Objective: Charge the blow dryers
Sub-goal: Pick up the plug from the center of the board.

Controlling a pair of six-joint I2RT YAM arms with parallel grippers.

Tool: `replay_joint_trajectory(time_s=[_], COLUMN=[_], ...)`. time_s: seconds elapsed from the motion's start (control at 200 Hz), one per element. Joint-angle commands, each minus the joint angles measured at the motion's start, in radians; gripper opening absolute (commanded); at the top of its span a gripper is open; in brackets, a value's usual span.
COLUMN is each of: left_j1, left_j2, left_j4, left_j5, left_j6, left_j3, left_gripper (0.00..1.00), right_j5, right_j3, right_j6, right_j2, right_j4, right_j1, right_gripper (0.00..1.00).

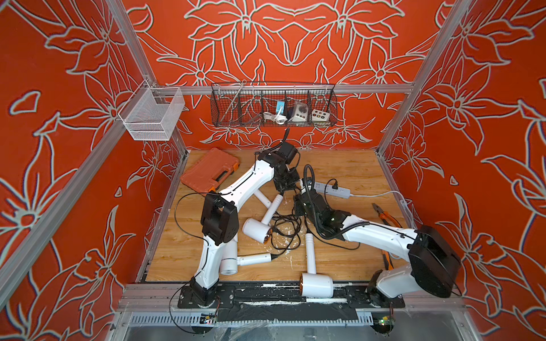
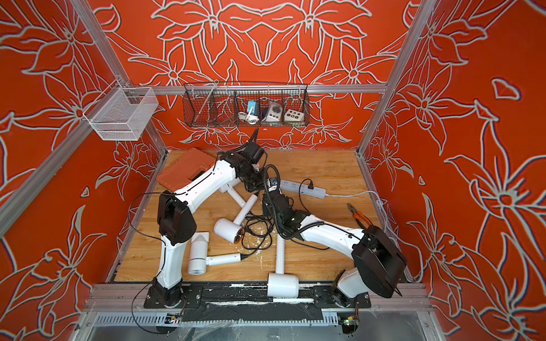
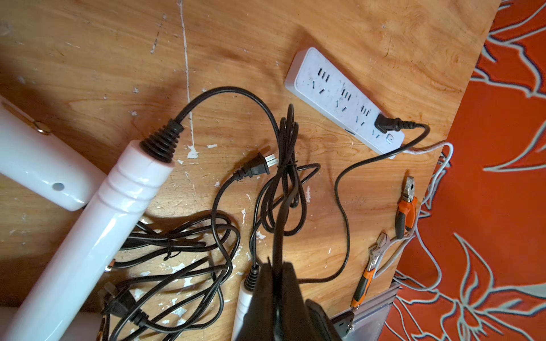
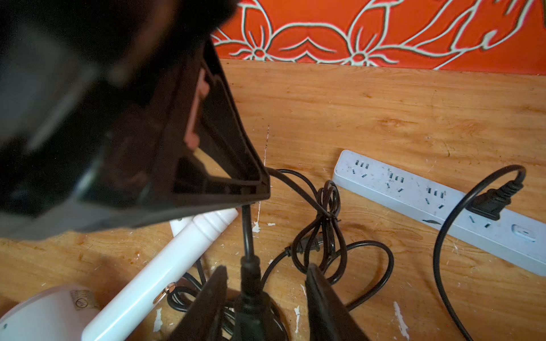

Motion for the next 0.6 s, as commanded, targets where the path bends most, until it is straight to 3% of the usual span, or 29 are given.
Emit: replay_joint_trajectory(time_s=[0.0, 0.14, 0.275, 0.55, 0.59], left_j1=[-0.003, -0.004, -0.003, -0.001, 0.002], left_j2=[-0.006, -0.008, -0.014, -0.064, -0.081], left_j4=[-0.019, -0.017, -0.009, 0.096, 0.122], left_j5=[0.007, 0.016, 0.024, 0.068, 0.084], left_j6=[0.006, 0.009, 0.012, 0.041, 0.036], left_j3=[-0.002, -0.003, -0.01, -0.106, -0.142], left_gripper=[0.0, 0.0, 0.0, 0.0, 0.15], right_j5=[-0.003, 0.025, 0.02, 0.007, -0.004], right_j3=[0.031, 0.057, 0.071, 0.015, 0.001], right_j6=[0.018, 0.021, 0.02, 0.002, -0.004], right_j2=[0.031, 0.047, 0.054, -0.067, -0.102], right_j4=[-0.048, -0.072, -0.079, -0.093, -0.106], right_j1=[-0.001, -0.003, -0.006, -0.019, -0.025], right_gripper=[0.38, 0.31, 0.0, 0.0, 0.0])
